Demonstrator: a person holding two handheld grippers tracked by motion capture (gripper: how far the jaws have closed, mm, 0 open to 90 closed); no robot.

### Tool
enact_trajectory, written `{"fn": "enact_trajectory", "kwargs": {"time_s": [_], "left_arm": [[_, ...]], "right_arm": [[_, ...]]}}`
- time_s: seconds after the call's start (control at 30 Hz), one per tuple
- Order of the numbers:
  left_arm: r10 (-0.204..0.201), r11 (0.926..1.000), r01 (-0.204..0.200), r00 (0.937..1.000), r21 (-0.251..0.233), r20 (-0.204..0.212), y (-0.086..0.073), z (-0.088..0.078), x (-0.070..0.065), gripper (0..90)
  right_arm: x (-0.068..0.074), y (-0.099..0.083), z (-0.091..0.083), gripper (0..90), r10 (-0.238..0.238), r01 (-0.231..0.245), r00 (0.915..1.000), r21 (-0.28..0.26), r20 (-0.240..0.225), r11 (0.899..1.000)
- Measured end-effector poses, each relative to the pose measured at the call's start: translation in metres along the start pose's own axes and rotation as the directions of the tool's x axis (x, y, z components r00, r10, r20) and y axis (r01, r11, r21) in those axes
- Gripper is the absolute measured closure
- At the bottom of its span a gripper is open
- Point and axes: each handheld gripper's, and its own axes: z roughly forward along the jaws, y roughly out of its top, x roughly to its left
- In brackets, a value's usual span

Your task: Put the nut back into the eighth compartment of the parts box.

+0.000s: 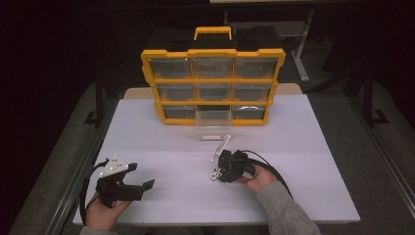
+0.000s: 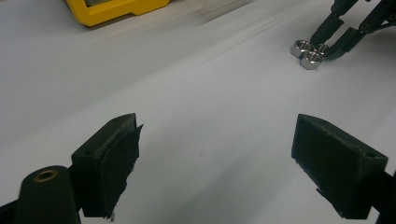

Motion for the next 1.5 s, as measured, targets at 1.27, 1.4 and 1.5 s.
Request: {"fn": "enact_trajectory", "kwargs": {"time_s": [1.27, 1.4, 1.5], "left_arm": [[-0.018, 0.9998, 0.018, 0.9998, -0.013, -0.006, 0.001, -0.003, 0.001, 14.9], [-0.018, 0.9997, 0.018, 0.9998, -0.014, -0.007, 0.001, -0.004, 0.002, 14.8], [-0.02, 0.9997, 0.019, 0.9998, -0.014, -0.007, 0.001, -0.004, 0.002, 14.9]], "right_arm": [[-0.039, 0.029, -0.083, 69.2, 0.024, -0.029, 0.999, -0.129, -0.038, 0.991], [-0.045, 0.034, -0.091, 69.2, 0.023, -0.027, 0.9992, -0.14, -0.033, 0.99], [-0.049, 0.039, -0.098, 69.2, 0.022, -0.025, 0.9995, -0.14, -0.024, 0.99]]}}
